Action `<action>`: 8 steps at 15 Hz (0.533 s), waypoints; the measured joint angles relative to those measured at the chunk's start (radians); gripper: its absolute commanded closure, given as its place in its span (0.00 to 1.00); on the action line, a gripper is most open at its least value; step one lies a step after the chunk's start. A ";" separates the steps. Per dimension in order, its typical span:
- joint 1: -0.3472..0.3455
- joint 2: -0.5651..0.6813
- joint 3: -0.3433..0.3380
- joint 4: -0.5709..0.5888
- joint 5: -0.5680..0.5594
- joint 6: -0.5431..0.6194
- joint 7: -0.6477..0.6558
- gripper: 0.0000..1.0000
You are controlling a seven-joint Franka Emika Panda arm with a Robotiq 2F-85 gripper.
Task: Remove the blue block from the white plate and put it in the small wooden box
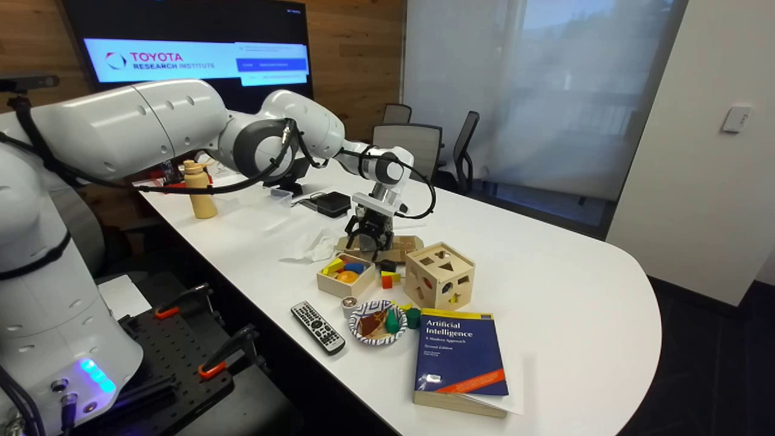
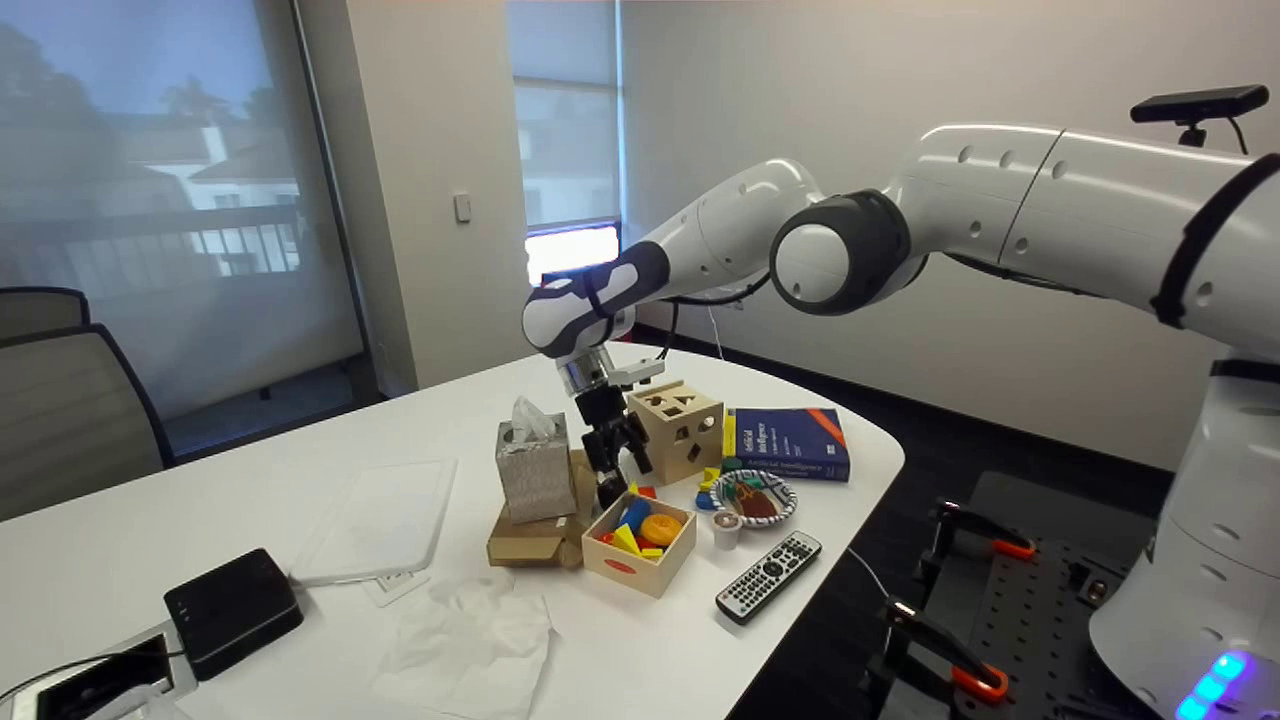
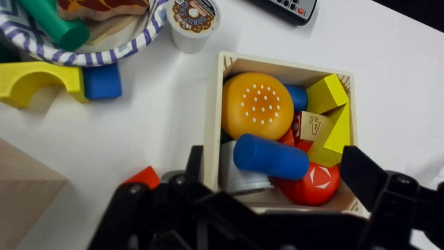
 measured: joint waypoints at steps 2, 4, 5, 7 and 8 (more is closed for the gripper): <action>-0.016 -0.020 -0.002 0.015 0.000 -0.007 0.001 0.00; -0.041 -0.059 -0.001 0.022 0.006 -0.007 0.001 0.00; -0.056 -0.083 0.000 0.023 0.012 -0.007 0.001 0.00; -0.087 -0.137 0.002 0.024 0.028 -0.002 0.001 0.00; -0.102 -0.164 0.002 0.024 0.033 0.003 0.001 0.00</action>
